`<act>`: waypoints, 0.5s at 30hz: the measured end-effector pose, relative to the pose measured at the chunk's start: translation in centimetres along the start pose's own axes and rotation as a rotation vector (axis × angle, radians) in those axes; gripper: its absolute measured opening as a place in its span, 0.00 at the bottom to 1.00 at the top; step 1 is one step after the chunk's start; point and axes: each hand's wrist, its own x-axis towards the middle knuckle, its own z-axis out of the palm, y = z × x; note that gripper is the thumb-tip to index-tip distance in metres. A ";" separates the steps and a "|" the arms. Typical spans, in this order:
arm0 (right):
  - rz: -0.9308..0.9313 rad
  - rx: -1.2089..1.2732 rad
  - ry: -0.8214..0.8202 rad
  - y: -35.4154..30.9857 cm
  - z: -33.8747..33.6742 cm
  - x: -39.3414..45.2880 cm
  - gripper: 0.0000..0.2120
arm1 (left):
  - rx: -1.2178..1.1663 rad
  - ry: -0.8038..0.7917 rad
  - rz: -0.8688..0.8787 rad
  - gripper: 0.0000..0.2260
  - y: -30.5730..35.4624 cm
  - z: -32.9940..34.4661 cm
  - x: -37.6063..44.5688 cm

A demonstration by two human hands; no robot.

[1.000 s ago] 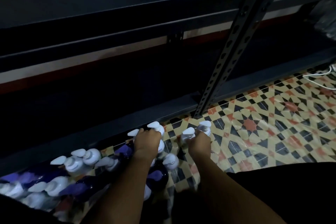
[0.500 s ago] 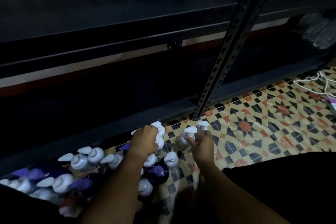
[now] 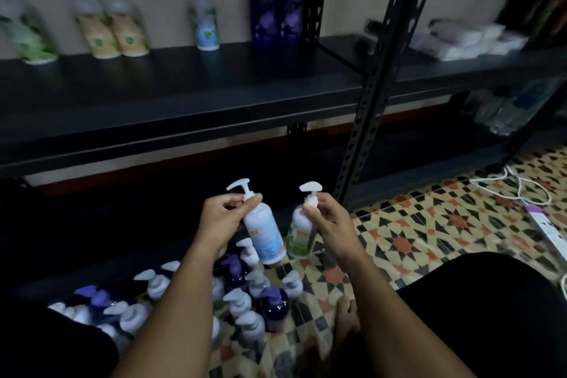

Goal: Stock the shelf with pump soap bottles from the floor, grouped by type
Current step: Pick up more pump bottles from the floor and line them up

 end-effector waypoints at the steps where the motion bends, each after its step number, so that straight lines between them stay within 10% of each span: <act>1: -0.005 0.034 0.016 -1.0 0.5 -0.3 0.07 | -0.030 0.010 0.026 0.17 0.7 0.1 -0.6; 15: 0.243 -0.071 0.090 -3.2 6.1 -5.8 0.23 | 0.257 0.064 0.109 0.21 0.1 -0.3 -8.1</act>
